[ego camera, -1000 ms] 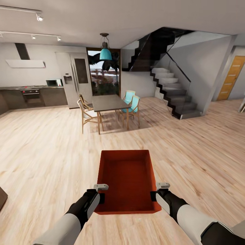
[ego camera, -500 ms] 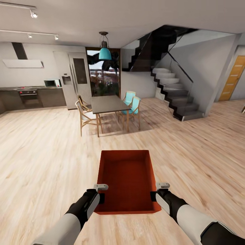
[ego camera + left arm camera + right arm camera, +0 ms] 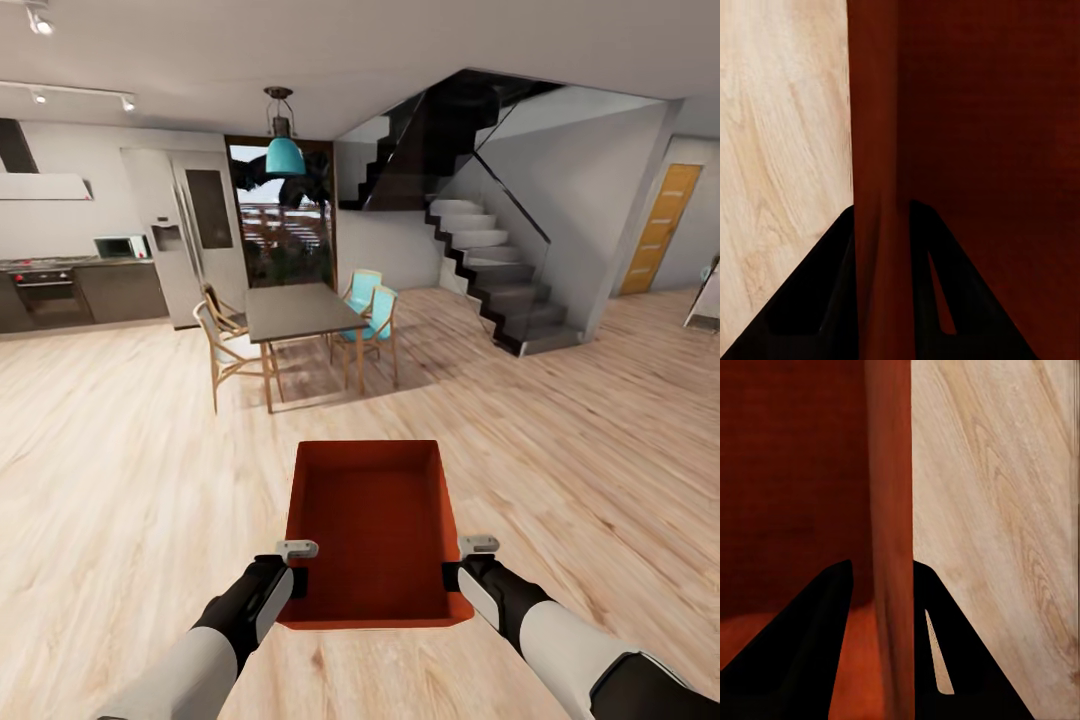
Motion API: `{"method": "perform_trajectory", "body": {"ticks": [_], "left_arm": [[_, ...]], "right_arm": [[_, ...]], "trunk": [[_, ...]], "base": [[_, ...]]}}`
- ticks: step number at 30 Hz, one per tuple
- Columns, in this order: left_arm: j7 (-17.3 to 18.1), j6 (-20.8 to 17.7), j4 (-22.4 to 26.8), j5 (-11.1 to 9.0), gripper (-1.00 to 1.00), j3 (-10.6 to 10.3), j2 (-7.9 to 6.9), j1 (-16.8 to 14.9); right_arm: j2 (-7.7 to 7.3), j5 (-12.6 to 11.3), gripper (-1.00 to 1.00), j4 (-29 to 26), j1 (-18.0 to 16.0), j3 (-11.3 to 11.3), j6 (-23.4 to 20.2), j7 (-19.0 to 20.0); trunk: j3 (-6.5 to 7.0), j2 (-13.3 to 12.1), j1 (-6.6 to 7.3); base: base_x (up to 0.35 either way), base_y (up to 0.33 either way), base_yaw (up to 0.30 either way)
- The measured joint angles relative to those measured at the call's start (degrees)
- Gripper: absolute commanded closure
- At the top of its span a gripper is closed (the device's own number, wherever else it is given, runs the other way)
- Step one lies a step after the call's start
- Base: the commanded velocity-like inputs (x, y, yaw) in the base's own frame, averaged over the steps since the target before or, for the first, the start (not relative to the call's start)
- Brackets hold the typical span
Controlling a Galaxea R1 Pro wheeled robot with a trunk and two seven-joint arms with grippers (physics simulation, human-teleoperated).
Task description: Move the two storage containers from the living room to the garage. In the garage, place one container on the floor and stack the other container on top of it (either order is fine).
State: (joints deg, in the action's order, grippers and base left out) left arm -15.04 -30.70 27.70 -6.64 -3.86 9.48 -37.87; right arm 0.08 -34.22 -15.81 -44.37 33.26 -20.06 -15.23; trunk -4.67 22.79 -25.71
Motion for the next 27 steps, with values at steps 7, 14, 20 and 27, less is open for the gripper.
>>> {"method": "perform_trajectory", "body": {"ticks": [7,14,20,27], "left_arm": [[0.0,0.0,0.0,0.2,1.0,0.1,0.06,0.0],[0.0,0.0,0.0,0.1,1.0,0.0,0.06,0.0],[0.0,0.0,0.0,0.0,1.0,0.0,0.05,0.0],[-0.1,0.0,0.0,0.0,1.0,0.0,0.04,0.0]], "right_arm": [[-0.04,-0.1,1.0,0.0,0.0,0.1,0.0,0.0],[-0.05,-0.1,1.0,0.0,0.0,0.1,0.0,0.0],[-0.04,-0.1,1.0,0.0,0.0,0.1,0.0,0.0],[-0.03,-0.1,1.0,0.0,0.0,0.1,0.0,0.0]], "trunk": [[0.0,0.0,0.0],[0.0,0.0,0.0],[0.0,0.0,0.0],[0.0,0.0,0.0]], "base": [[0.322,0.0,-0.287],[0.322,0.0,-0.288],[0.322,0.0,-0.186],[0.322,0.0,-0.011]]}}
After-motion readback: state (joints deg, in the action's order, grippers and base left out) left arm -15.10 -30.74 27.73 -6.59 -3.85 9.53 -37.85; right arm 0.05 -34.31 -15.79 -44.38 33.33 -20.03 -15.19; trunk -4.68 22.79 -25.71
